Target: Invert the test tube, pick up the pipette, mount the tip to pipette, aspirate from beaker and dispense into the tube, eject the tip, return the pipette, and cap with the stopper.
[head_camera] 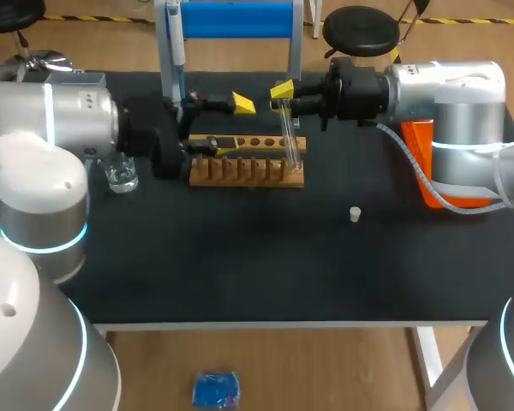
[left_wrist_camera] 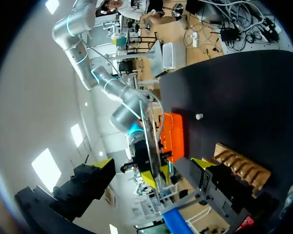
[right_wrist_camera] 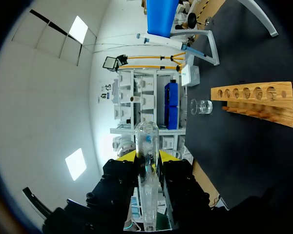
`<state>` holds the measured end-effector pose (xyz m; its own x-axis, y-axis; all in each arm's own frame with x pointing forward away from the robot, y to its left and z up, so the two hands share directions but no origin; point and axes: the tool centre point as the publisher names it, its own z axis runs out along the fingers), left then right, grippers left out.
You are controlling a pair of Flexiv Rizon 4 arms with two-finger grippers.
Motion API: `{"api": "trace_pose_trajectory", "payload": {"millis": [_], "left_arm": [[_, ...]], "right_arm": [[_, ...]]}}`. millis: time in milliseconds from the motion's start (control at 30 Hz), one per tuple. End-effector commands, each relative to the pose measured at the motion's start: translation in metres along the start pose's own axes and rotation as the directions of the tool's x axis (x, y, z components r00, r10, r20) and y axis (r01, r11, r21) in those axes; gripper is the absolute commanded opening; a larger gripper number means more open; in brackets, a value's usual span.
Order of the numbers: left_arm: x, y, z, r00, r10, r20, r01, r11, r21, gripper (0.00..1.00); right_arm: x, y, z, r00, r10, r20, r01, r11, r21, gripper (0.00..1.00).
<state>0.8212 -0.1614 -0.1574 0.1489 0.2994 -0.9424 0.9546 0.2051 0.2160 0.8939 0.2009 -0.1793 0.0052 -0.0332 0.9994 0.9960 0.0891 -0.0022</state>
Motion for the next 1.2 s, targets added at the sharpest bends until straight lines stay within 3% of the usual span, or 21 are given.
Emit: {"api": "trace_pose_trajectory", "payload": {"millis": [33, 233, 467, 767, 933, 1200], "left_arm": [[0.004, -0.003, 0.022, 1.0, 0.016, 0.023, -0.017, 1.0, 0.019, 1.0], [0.001, -0.008, 0.031, 0.994, -0.001, 0.112, 0.0, 1.0, 0.002, 1.0], [-0.004, -0.021, 0.042, 0.989, -0.038, 0.144, 0.044, 0.998, -0.041, 1.0], [-0.006, -0.029, 0.064, 0.972, -0.116, 0.205, 0.117, 0.993, 0.004, 1.0], [-0.009, -0.03, 0.07, 0.951, -0.129, 0.28, 0.136, 0.991, -0.006, 1.0], [-0.01, -0.031, 0.078, 0.952, -0.172, 0.253, 0.172, 0.985, 0.026, 1.0]], "right_arm": [[0.0, 0.0, -0.001, 1.0, -0.001, 0.002, 0.001, 1.0, 0.002, 0.0], [0.0, 0.0, -0.001, 1.0, -0.001, 0.002, 0.001, 1.0, 0.002, 0.0], [0.0, 0.0, -0.001, 1.0, -0.001, 0.002, 0.001, 1.0, 0.002, 0.0], [0.0, 0.0, -0.001, 1.0, -0.001, 0.002, 0.001, 1.0, 0.002, 0.0], [0.0, 0.0, -0.001, 1.0, -0.001, 0.002, 0.001, 1.0, 0.002, 0.0], [0.0, 0.0, -0.001, 1.0, -0.001, 0.002, 0.001, 1.0, 0.002, 0.0]]}}
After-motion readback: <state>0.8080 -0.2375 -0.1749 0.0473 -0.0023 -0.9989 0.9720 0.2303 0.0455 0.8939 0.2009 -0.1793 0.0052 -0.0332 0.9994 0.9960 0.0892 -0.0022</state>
